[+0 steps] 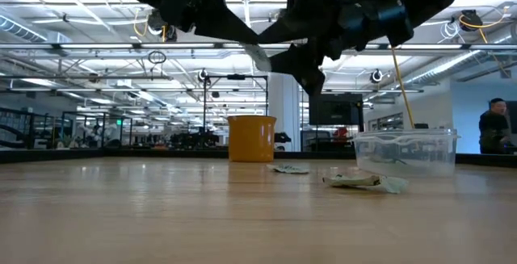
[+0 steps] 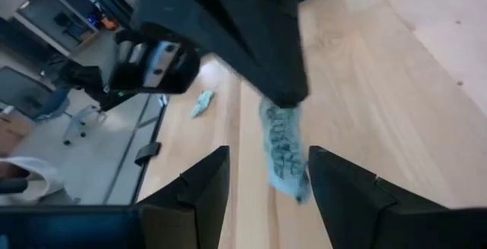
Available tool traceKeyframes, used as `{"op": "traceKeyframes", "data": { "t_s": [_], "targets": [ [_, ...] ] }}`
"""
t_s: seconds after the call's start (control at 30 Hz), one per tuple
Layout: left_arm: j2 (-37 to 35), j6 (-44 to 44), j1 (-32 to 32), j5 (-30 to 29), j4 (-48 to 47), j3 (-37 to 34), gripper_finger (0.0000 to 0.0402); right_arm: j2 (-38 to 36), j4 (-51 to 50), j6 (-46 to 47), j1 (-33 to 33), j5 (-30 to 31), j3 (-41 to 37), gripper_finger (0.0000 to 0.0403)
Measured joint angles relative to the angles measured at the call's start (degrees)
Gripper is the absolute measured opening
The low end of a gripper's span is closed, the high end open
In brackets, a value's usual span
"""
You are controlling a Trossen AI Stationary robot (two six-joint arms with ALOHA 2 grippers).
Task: Pick and place Stevia / Truvia into bins
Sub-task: Put the white stevia packet into the transparent bin
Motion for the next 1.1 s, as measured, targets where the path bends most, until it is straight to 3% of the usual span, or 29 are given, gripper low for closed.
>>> {"op": "traceKeyframes", "data": {
  "t_s": [0.4,0.53,0.8,1.1],
  "targets": [
    [0.0,0.9,0.9,2.2,0.1,0.0,0.0005,0.7,3.0,-3.6,-1.9,0.0,0.0,0.0160],
    [0.0,0.8,2.3,2.2,0.1,0.0,0.0004,0.7,2.9,-4.8,-1.8,-2.1,0.0,0.0126],
    [0.0,0.2,3.8,3.4,0.3,0.0,0.0005,0.7,2.0,-6.9,-1.9,-2.8,0.0,0.0011],
    [0.0,-2.3,3.8,5.1,0.3,0.0,0.0059,0.7,-2.4,-7.8,-2.2,-2.8,0.0,0.0005]
  ]
}}
